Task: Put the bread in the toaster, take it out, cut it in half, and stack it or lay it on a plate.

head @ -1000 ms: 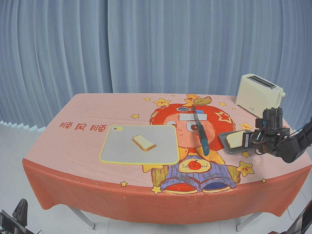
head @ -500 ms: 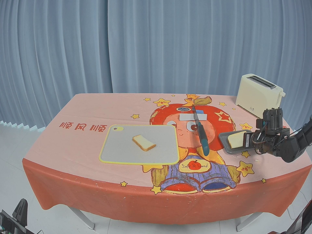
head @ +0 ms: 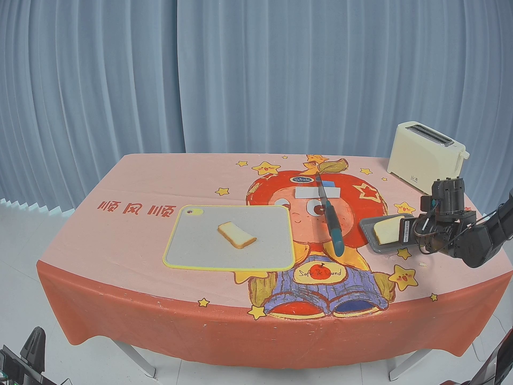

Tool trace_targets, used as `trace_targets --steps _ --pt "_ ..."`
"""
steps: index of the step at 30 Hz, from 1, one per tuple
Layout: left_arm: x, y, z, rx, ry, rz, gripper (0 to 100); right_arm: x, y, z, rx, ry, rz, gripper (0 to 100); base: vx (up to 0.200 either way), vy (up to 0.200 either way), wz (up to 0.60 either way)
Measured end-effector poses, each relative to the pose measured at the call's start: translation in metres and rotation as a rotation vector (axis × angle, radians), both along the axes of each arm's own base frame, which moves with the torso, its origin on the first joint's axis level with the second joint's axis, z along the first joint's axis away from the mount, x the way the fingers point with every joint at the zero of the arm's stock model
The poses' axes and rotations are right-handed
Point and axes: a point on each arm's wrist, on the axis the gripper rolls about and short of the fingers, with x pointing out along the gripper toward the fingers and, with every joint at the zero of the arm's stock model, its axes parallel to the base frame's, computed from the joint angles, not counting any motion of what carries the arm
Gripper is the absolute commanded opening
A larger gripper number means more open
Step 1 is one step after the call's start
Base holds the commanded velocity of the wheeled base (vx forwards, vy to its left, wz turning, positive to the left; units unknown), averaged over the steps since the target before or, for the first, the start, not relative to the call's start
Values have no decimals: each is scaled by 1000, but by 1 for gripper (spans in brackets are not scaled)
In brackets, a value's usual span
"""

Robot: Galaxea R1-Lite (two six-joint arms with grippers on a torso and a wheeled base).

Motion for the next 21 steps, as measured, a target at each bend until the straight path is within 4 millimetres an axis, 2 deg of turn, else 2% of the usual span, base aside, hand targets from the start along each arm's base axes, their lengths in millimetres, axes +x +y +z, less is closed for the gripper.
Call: trace_targets --steps 1,14,21 --pt "0 0 0 0 0 0 0 0 0 0 0 0 0 100 0 0 0" --pt "0 0 0 0 0 0 0 -5 1 4 2 -8 3 100 0 0 0" --pt "0 0 0 0 0 0 0 -21 12 27 17 -78 43 100 0 0 0"
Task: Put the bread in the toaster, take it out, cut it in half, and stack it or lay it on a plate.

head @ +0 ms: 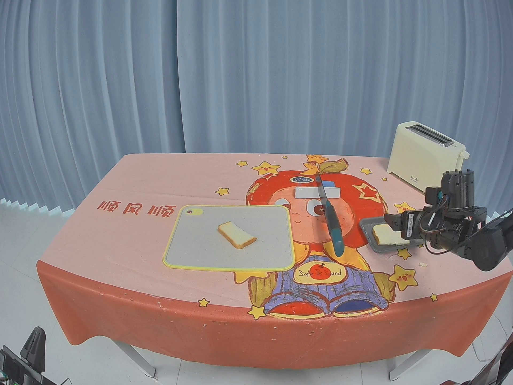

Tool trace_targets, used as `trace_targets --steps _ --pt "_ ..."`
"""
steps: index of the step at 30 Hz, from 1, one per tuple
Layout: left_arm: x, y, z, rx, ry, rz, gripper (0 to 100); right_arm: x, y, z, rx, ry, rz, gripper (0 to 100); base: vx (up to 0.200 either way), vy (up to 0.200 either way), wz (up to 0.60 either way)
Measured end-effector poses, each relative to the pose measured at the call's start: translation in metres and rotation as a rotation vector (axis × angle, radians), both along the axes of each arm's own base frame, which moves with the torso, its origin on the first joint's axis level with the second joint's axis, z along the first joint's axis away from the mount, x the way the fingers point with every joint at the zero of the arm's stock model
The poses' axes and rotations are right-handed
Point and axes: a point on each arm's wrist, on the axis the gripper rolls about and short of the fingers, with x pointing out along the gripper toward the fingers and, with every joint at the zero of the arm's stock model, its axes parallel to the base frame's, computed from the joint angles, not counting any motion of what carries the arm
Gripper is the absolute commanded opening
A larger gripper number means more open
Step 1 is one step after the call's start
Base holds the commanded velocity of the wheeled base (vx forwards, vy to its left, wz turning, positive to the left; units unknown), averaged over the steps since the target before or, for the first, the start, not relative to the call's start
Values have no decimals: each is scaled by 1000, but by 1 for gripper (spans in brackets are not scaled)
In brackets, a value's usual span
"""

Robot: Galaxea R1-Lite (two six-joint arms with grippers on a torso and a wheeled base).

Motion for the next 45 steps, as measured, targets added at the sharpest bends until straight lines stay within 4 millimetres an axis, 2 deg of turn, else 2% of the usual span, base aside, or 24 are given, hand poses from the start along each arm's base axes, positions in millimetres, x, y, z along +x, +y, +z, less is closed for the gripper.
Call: trace_targets --steps 5,10,15,21,28,37,45 --pt "0 0 0 0 0 0 0 -23 15 20 13 -61 55 100 0 0 0" --pt "0 0 0 0 0 0 0 -45 22 20 29 -72 88 100 0 0 0" --pt "0 0 0 0 0 0 0 -57 25 24 112 -187 100 100 0 0 0" --pt "0 0 0 0 0 -2 0 -62 27 19 141 -275 111 100 0 0 0" --pt "0 0 0 -1 0 -2 0 -65 25 11 124 -254 112 100 -171 0 0" --pt "0 0 0 -1 1 2 0 -66 26 9 119 -247 116 100 0 0 0" --pt "0 0 0 -1 1 1 0 -67 27 7 117 -240 120 100 0 200 0"
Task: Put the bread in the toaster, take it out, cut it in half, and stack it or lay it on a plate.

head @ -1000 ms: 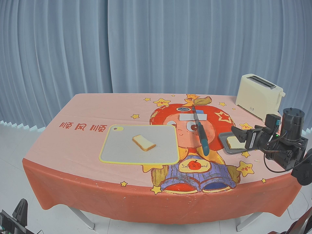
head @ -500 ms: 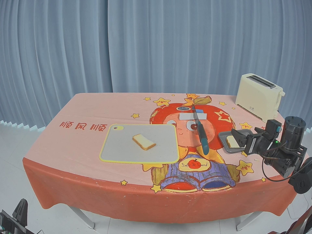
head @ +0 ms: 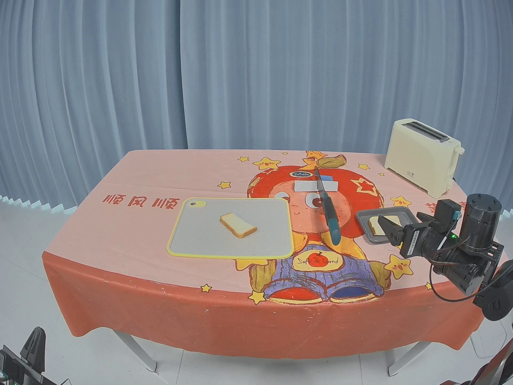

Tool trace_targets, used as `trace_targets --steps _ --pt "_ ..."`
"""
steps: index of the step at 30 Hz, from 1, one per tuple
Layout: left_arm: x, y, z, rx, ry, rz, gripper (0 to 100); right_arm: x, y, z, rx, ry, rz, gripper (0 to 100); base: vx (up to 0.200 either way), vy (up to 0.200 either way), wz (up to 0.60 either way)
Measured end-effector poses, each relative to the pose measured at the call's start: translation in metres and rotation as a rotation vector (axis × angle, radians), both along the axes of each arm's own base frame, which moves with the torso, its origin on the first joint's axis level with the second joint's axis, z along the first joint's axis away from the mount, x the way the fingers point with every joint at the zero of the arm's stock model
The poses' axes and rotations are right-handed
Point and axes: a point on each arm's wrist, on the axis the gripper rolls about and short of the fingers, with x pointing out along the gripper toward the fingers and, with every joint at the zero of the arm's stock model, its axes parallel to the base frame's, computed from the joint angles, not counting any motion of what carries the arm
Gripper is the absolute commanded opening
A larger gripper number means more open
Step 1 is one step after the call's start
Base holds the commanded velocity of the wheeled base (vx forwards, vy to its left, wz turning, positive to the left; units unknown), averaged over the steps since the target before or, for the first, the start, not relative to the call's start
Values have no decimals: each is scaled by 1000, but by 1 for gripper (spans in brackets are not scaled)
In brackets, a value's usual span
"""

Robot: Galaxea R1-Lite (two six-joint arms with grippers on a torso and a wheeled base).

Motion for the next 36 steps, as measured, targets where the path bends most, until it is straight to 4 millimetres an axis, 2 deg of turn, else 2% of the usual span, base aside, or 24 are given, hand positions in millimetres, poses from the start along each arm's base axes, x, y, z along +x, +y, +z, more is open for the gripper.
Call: trace_targets --steps 28,36 --pt "0 0 0 0 0 0 0 -6 6 -3 -7 19 33 100 0 200 0" --pt "0 0 0 0 0 -7 0 -9 10 -4 0 26 51 100 0 0 0"
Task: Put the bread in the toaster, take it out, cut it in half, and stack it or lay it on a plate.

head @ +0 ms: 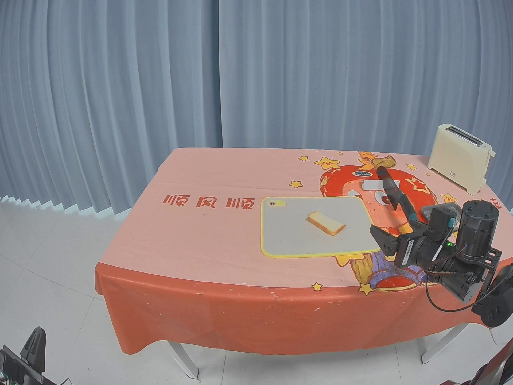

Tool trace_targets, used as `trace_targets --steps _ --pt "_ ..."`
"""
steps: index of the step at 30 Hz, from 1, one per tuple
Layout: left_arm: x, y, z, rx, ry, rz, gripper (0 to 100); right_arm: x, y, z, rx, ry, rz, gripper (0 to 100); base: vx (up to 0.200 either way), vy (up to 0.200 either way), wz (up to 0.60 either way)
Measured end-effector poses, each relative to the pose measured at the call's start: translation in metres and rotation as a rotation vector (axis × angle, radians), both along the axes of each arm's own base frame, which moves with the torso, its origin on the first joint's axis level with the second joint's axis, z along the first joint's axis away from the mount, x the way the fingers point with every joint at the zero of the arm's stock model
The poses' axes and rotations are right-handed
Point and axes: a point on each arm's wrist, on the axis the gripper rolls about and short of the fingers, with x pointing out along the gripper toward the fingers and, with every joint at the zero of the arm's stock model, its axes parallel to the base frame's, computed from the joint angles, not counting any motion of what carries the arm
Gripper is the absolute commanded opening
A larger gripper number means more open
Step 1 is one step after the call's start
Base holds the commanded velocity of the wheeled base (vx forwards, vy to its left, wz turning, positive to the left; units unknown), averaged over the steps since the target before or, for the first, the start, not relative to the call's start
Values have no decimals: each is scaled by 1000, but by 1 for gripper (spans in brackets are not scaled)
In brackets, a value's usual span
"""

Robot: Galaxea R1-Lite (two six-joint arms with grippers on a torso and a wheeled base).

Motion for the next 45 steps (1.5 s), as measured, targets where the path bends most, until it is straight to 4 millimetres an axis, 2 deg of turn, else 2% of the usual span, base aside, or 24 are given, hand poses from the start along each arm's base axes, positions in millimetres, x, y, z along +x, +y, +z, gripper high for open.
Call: trace_targets --steps 10,20,29,41,45 --pt "0 0 0 1 0 1 0 -5 9 -6 8 28 38 100 0 0 0" --pt "0 0 0 1 0 1 0 3 14 -14 8 95 23 100 0 0 0" --pt "0 0 0 1 0 2 0 42 25 -2 -62 258 -22 100 0 0 0" --pt "0 0 0 1 0 1 0 85 42 45 -42 536 -151 100 0 0 0" --pt "0 0 0 1 0 1 0 95 48 49 -46 602 -195 100 0 0 0"
